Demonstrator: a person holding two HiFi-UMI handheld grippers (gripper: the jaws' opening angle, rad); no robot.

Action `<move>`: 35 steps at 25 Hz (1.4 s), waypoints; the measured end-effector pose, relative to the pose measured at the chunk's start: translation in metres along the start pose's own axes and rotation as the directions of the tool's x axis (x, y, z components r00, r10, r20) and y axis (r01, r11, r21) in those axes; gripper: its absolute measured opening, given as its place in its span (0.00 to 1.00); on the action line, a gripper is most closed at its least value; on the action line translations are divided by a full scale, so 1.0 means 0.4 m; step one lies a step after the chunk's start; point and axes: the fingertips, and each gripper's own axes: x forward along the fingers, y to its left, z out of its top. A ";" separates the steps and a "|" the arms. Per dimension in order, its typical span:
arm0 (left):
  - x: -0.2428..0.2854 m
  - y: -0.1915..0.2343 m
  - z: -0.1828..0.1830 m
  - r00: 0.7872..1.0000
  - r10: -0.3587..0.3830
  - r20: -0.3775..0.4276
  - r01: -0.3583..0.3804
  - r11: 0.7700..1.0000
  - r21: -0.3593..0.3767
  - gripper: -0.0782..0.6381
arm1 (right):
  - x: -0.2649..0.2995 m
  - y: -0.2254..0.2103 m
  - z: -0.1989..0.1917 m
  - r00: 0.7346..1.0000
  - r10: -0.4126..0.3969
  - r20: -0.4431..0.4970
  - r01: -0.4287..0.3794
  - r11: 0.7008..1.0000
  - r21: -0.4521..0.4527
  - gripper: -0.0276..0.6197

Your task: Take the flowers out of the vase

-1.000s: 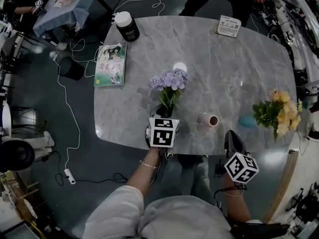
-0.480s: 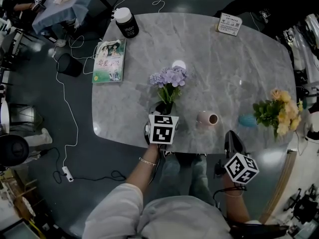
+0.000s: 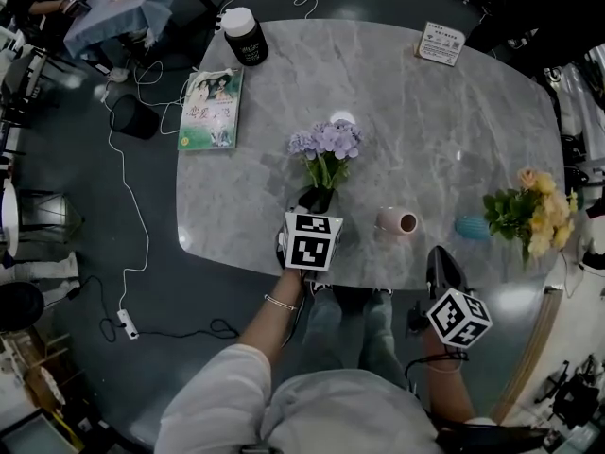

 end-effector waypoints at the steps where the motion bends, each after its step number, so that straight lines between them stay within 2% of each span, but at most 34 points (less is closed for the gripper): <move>1: -0.002 -0.002 0.000 1.000 -0.003 0.002 0.003 1.000 0.001 0.25 | 0.000 0.001 0.001 1.000 0.002 0.001 -0.002 1.000 -0.001 0.06; 6: -0.015 -0.016 0.009 1.000 -0.020 0.009 0.020 1.000 -0.004 0.33 | -0.004 0.002 0.007 1.000 0.009 0.003 -0.009 1.000 -0.005 0.06; 14: -0.041 -0.025 0.030 0.999 -0.012 0.045 0.013 1.000 -0.023 0.38 | -0.019 0.004 0.021 1.000 0.022 0.016 -0.022 1.000 -0.007 0.06; 23: -0.136 -0.033 0.082 0.991 0.050 0.127 -0.043 0.997 -0.059 0.38 | -0.037 0.019 0.063 0.997 0.067 0.038 -0.066 0.997 -0.031 0.06; 32: -0.265 -0.120 0.132 0.971 0.070 0.227 -0.052 0.995 -0.084 0.37 | -0.060 0.050 0.125 0.985 0.154 0.073 -0.149 0.986 -0.075 0.06; 35: -0.311 -0.157 0.148 0.961 0.085 0.265 -0.063 0.994 -0.091 0.33 | -0.082 0.070 0.152 0.976 0.196 0.091 -0.187 0.977 -0.099 0.06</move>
